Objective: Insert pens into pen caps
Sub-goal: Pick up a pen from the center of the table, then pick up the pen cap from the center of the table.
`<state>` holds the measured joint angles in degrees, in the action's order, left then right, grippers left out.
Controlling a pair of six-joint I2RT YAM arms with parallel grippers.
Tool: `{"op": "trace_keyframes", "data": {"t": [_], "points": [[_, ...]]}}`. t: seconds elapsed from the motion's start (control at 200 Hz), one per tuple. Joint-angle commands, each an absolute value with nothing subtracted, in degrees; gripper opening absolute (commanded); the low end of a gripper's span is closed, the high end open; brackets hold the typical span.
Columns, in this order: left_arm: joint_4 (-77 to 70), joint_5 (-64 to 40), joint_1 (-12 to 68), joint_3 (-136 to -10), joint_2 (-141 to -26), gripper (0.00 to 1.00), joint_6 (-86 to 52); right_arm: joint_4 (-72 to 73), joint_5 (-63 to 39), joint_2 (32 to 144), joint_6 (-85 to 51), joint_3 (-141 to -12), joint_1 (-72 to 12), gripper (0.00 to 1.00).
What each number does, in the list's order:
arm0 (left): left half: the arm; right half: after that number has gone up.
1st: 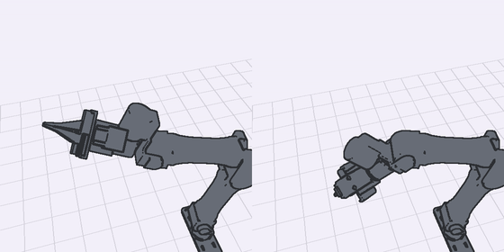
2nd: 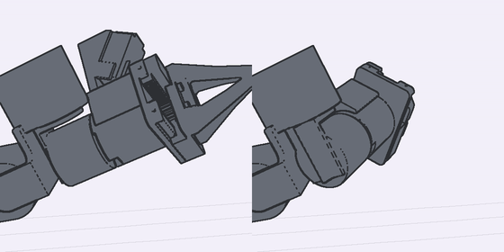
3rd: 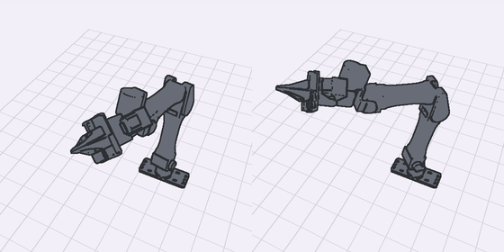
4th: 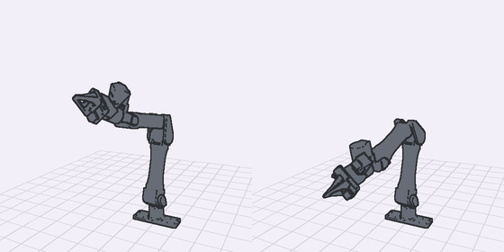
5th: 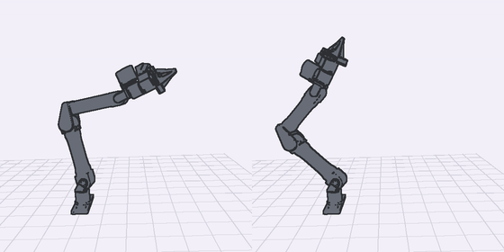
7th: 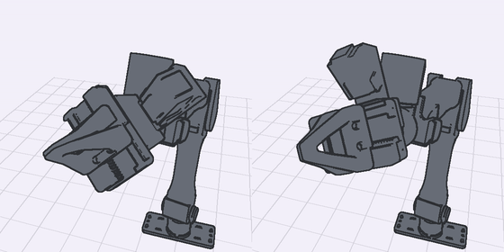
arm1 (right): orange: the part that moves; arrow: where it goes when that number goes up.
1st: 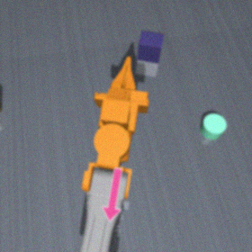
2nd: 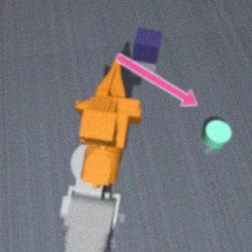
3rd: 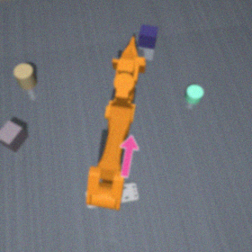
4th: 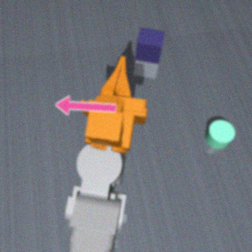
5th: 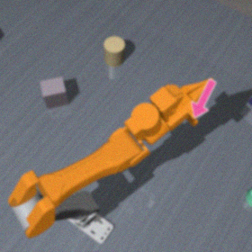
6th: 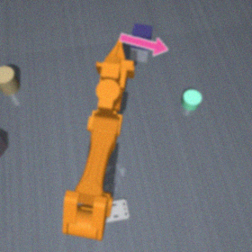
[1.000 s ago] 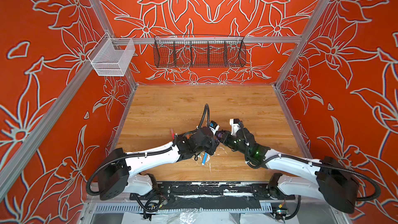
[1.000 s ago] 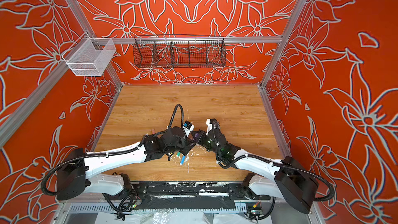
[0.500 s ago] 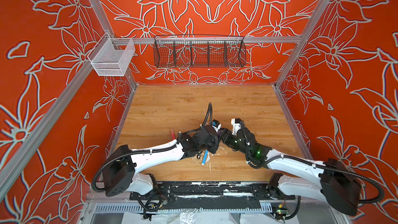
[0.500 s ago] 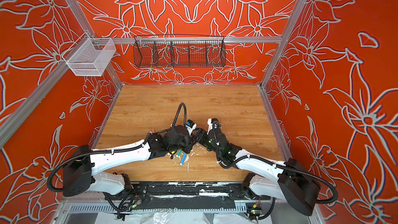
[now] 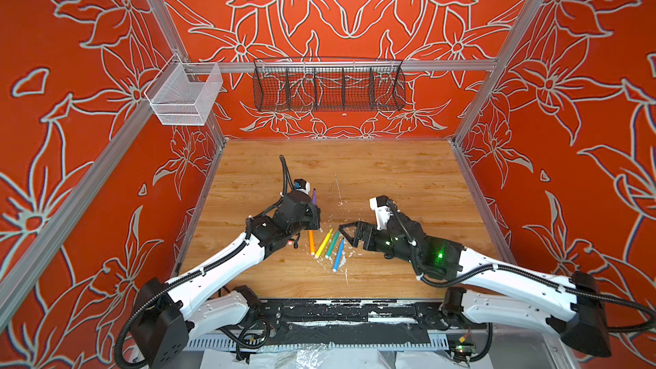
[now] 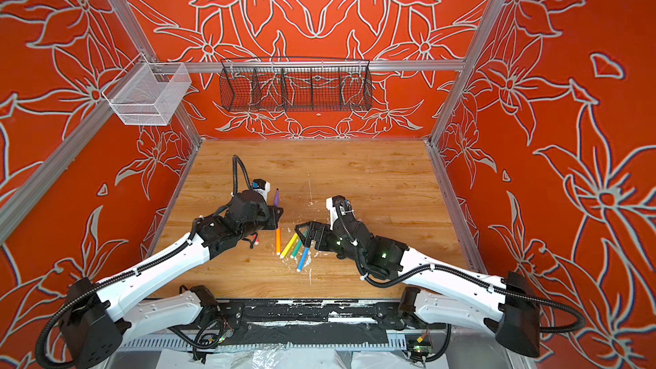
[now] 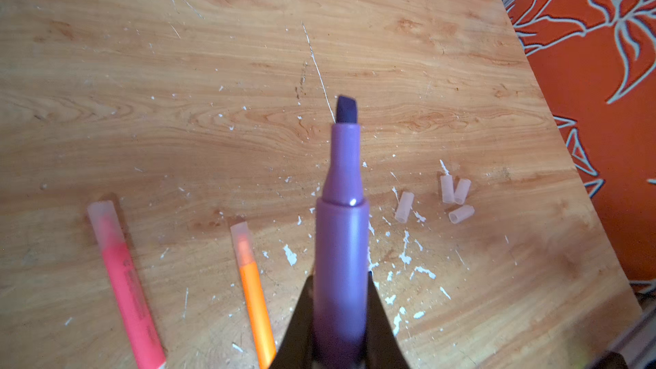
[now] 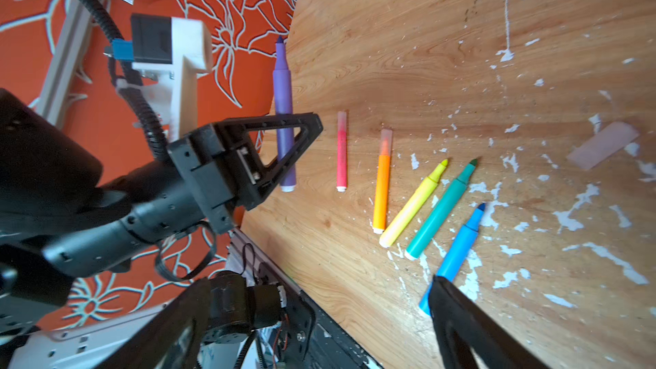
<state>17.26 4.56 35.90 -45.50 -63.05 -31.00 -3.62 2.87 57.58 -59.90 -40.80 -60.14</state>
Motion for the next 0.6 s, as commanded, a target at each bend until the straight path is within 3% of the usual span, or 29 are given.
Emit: {"op": "trace_keyframes", "data": {"t": [0.0,0.195,0.35,0.595], "points": [[19.8,0.4,35.9,-47.7,-62.4,0.0,-31.2,-6.4,5.0,58.5,-56.3,-42.3,-60.3,0.98],[17.6,6.8,35.8,-45.9,-57.0,0.0,-26.7,-4.5,3.1,60.3,-54.4,-43.5,-60.3,0.98],[0.4,3.2,35.9,-34.3,-50.4,0.0,-21.5,-6.7,4.1,61.6,-53.6,-45.0,-61.0,0.98],[-5.0,-3.9,36.8,-31.5,-52.4,0.0,-18.3,-11.8,5.0,64.9,-51.2,-48.7,-63.5,0.97]]}}
